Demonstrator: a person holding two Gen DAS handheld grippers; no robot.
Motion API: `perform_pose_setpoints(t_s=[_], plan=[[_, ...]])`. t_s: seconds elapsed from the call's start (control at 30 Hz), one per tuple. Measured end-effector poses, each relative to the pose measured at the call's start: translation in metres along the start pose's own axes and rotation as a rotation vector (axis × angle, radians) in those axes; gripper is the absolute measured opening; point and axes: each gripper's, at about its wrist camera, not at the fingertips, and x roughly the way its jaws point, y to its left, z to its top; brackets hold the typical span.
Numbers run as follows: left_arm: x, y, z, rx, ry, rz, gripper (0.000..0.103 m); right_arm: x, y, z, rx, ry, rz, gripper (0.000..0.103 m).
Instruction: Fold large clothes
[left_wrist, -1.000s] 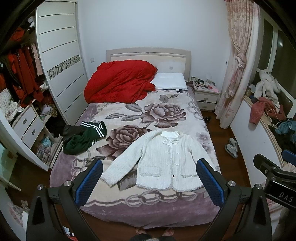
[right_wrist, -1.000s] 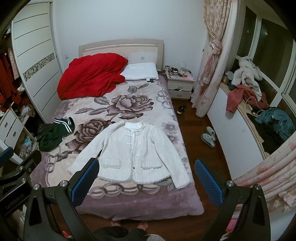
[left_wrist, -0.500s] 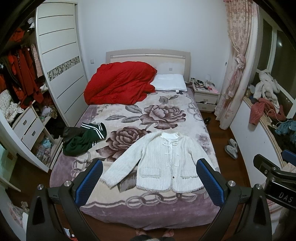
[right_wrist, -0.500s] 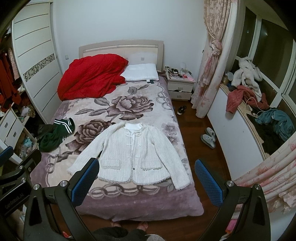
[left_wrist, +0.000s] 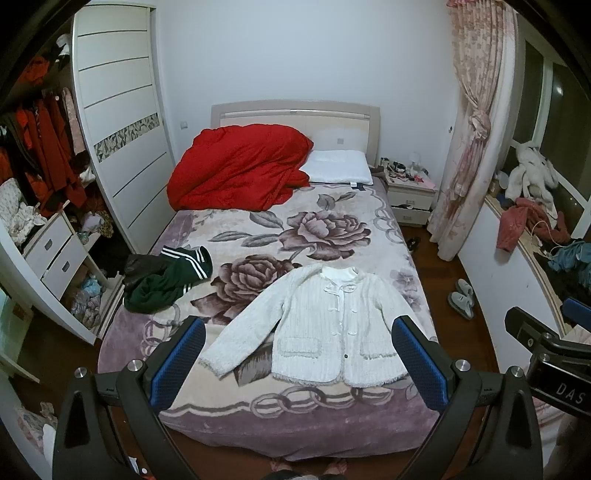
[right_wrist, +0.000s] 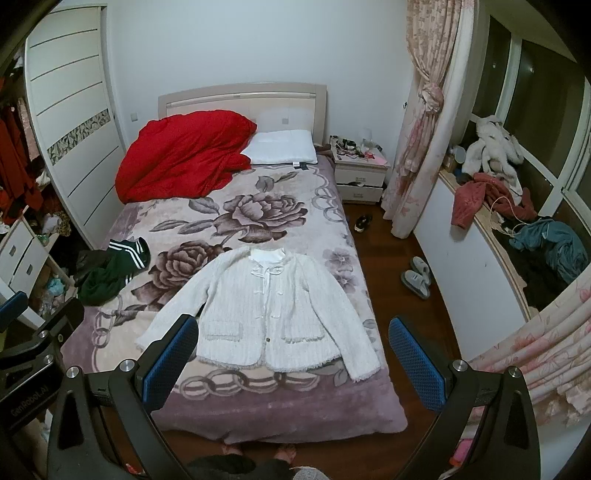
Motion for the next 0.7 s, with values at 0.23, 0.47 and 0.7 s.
perform_pose_setpoints(t_s=[0.23, 0.47, 0.7], plan=[[0.005, -0.007, 0.000, 0.006, 0.003, -0.002, 0.103, -0.005, 0.004, 0.017, 0.016, 0.007, 0.000, 0.103], [0.090, -0.015, -0.002, 0.052, -0.017, 0.062, 0.103, 0.055, -0.012, 0.037, 0.149, 0.061, 0.035, 0.103], [0.226, -0.019, -0.048, 0.044, 0.161, 0.119, 0.103, 0.230, -0.123, -0.054, 0.513, 0.266, -0.061, 0.078]])
